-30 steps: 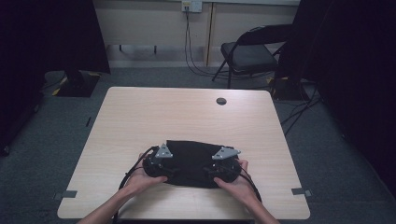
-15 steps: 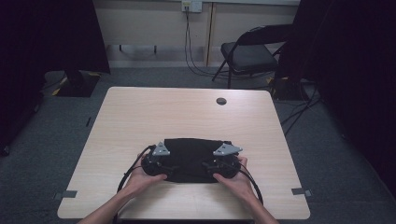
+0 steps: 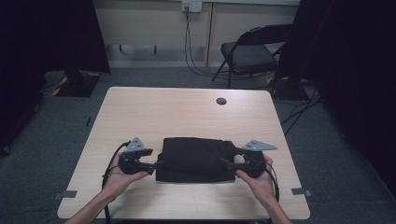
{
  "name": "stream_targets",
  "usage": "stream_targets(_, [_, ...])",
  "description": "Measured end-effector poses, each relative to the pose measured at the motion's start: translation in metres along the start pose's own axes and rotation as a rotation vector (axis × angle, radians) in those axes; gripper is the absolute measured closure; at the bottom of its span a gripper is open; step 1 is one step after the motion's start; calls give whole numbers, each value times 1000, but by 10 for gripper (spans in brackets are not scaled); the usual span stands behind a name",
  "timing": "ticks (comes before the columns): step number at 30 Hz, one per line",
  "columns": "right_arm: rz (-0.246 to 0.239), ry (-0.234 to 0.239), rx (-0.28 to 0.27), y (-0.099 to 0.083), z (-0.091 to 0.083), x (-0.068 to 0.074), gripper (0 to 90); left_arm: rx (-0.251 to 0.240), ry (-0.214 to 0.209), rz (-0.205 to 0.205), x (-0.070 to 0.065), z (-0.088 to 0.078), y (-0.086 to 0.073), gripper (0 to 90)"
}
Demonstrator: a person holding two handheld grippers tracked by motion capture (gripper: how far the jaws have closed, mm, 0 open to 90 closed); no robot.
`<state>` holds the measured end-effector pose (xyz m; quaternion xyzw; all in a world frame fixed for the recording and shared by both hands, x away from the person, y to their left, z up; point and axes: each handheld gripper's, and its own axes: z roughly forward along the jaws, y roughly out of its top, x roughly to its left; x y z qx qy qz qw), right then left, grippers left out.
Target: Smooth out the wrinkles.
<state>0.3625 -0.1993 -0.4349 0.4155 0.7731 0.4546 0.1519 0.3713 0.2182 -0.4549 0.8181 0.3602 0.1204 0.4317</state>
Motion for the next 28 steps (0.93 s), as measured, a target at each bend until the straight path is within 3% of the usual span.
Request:
stream_targets(3, [35, -61, 8, -14, -11, -13, 150, 8, 30, -30, 12, -11, -12, 307])
stream_targets(7, [68, -108, 90, -37, -19, -30, 149, 45, 130, -73, 34, -29, -30, 283])
stream_targets(8, [83, -125, 108, -43, -21, -35, 148, 52, 131, -83, 37, -31, -33, 276])
stream_targets(13, [103, -230, 168, -60, -26, -57, 151, 138, 183, -89, 57, -34, -56, 249])
stream_targets(16, [100, -289, 171, -65, -28, -65, 170, 149, 235, -90, 63, -32, -59, 253])
stream_targets(17, [98, -316, 160, -67, -28, -65, 171, 130, 264, -67, 62, -27, -64, 237])
stream_targets(18, [104, -323, 186, -70, -26, -67, 156, 126, 269, -84, 62, -26, -64, 161])
stream_targets(20, [100, -337, 220, -74, -23, -68, 146, 102, 278, -99, 61, -24, -65, 156])
stream_targets(22, [89, -349, 198, -76, -22, -70, 137, 74, 279, -94, 60, -20, -66, 149])
stream_targets(24, [88, -360, 146, -81, -20, -71, 119, 77, 279, -91, 60, -20, -66, 144])
stream_targets(28, [89, -361, 144, -81, -19, -70, 119, 77, 281, -91, 60, -20, -66, 144])
